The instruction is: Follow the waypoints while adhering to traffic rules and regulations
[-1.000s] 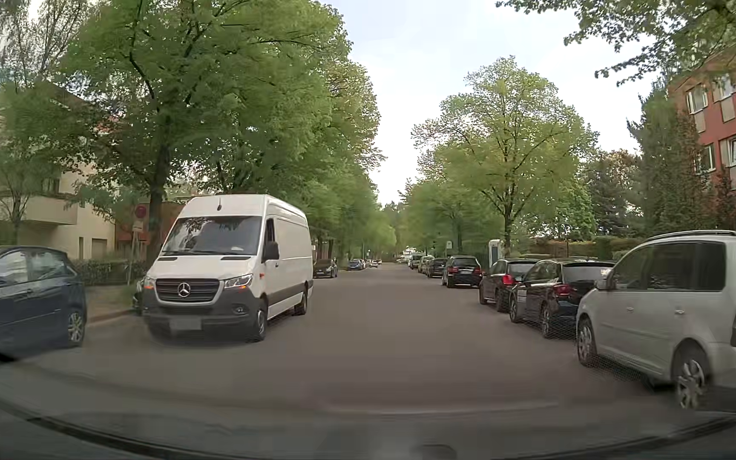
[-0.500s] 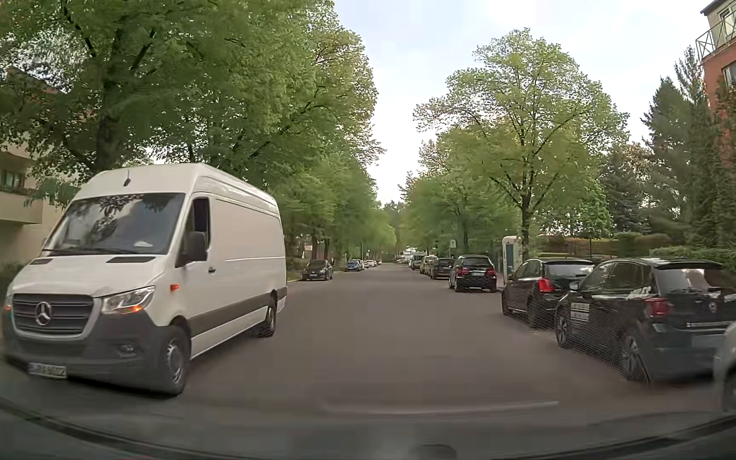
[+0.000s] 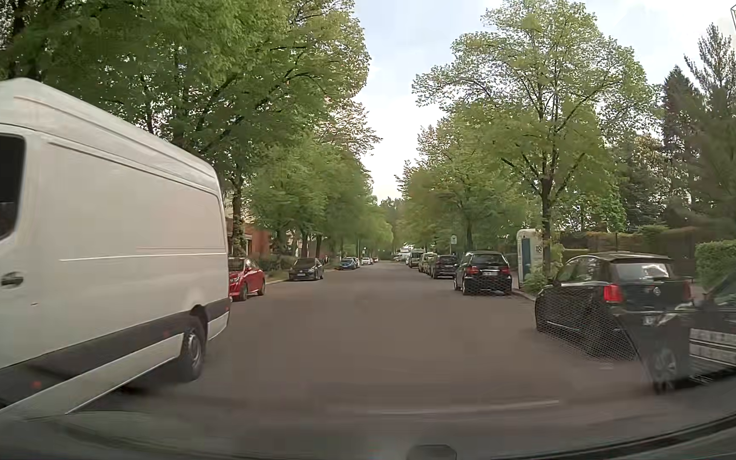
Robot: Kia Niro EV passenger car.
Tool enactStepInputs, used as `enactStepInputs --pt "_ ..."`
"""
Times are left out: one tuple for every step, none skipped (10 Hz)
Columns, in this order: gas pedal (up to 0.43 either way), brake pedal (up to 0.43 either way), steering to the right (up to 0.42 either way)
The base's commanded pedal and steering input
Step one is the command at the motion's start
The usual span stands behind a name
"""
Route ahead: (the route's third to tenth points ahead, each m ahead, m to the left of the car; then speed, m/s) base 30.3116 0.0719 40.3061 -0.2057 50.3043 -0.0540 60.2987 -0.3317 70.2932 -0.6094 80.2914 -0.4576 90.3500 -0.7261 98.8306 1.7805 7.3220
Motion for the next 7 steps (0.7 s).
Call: enactStepInputs --pt "0.480 0.018 0.009" --pt "0.480 0.018 0.006" --pt "0.480 0.018 0.005" --pt "0.488 0.018 0.004" --pt "0.488 0.018 0.004" --pt "0.500 0.018 0.004" --pt "0.500 0.018 0.004"
